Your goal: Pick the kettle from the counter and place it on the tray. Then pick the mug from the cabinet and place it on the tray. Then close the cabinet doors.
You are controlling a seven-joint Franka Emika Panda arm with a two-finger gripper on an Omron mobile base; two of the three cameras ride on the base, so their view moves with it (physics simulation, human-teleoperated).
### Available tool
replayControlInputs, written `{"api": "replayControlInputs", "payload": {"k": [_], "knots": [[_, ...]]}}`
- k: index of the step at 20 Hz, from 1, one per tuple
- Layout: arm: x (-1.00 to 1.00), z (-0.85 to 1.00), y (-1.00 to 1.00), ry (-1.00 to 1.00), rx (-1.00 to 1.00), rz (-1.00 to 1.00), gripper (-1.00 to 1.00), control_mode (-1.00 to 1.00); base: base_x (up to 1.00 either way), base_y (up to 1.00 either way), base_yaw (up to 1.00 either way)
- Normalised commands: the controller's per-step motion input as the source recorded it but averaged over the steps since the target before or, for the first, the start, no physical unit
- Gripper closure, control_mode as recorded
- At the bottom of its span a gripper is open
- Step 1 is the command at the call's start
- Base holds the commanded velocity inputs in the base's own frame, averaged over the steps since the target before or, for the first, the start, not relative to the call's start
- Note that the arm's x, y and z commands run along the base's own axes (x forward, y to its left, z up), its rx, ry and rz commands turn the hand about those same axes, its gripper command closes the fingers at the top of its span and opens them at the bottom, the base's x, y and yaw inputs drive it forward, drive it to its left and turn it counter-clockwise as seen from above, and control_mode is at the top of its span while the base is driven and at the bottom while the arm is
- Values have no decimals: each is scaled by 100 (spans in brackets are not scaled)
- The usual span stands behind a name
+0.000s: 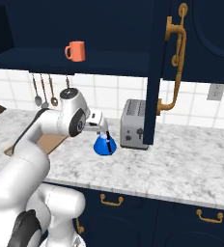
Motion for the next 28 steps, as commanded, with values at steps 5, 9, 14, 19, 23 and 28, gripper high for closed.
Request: {"api": "replayControlInputs", "payload": {"k": [5,9,14,19,23,28], "knots": [[57,-16,-26,19,12,-9,-100,-100,0,0,0],[36,-28,-12,1,2,-2,-100,-100,0,0,0],[22,-39,-3,0,0,-1,-100,-100,0,0,0],[25,-33,-4,0,0,-4,-100,-100,0,0,0],[29,-28,0,0,0,-5,-100,-100,0,0,0],[39,-14,-3,0,3,-3,-100,-100,0,0,0]]}}
